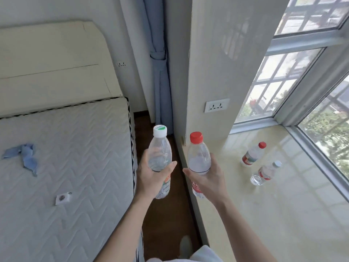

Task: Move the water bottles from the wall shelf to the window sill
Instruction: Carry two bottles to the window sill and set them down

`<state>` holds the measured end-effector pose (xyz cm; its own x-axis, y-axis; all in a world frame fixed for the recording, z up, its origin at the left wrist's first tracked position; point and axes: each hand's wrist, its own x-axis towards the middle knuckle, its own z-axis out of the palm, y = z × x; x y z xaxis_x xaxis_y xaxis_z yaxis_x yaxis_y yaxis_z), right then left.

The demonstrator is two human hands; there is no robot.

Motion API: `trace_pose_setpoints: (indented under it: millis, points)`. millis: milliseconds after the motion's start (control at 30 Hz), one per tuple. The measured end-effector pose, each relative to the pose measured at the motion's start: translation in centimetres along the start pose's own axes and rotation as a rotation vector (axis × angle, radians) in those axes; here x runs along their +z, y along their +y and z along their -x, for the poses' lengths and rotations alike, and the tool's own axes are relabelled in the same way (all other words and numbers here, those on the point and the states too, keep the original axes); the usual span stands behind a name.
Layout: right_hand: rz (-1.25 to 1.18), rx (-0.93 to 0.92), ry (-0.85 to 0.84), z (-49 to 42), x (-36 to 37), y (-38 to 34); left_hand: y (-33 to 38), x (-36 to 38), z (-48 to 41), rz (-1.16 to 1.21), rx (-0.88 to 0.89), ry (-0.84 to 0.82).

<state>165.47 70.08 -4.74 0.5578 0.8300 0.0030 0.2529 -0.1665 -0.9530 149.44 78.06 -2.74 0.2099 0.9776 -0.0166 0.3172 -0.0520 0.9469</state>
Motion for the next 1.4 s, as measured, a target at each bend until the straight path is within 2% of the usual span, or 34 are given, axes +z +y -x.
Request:
trace_pose_setpoints:
  millis: [267,500,700,867,1000,1167,1400]
  points:
    - [0.006,0.148,0.121,-7.5,-3.0,1.1,1.7,6.5,-8.6,0.008,0.086,-0.176]
    - [0.026,0.311,0.245,-10.6,-7.9,3.4,4.0,15.1,-13.7,0.022,0.115,-0.486]
    - [-0.004,0.487,0.501,-11.3,-10.9,4.3,5.8,22.2,-16.9,0.057,0.114,-0.837]
    - [-0.094,0.556,0.793,-10.4,-11.5,5.8,5.0,26.2,-18.5,0.021,0.148,-1.056]
    - [-0.196,0.605,0.923,-8.6,-10.9,7.6,3.9,28.4,-18.7,-0.01,0.153,-1.197]
    - [-0.281,0.657,1.017,-6.7,-9.6,12.1,-0.1,31.4,-19.2,-0.094,0.074,-1.278]
    - [-0.303,0.745,0.988,-5.9,-8.0,20.8,-7.4,36.6,-20.2,-0.259,0.093,-1.31]
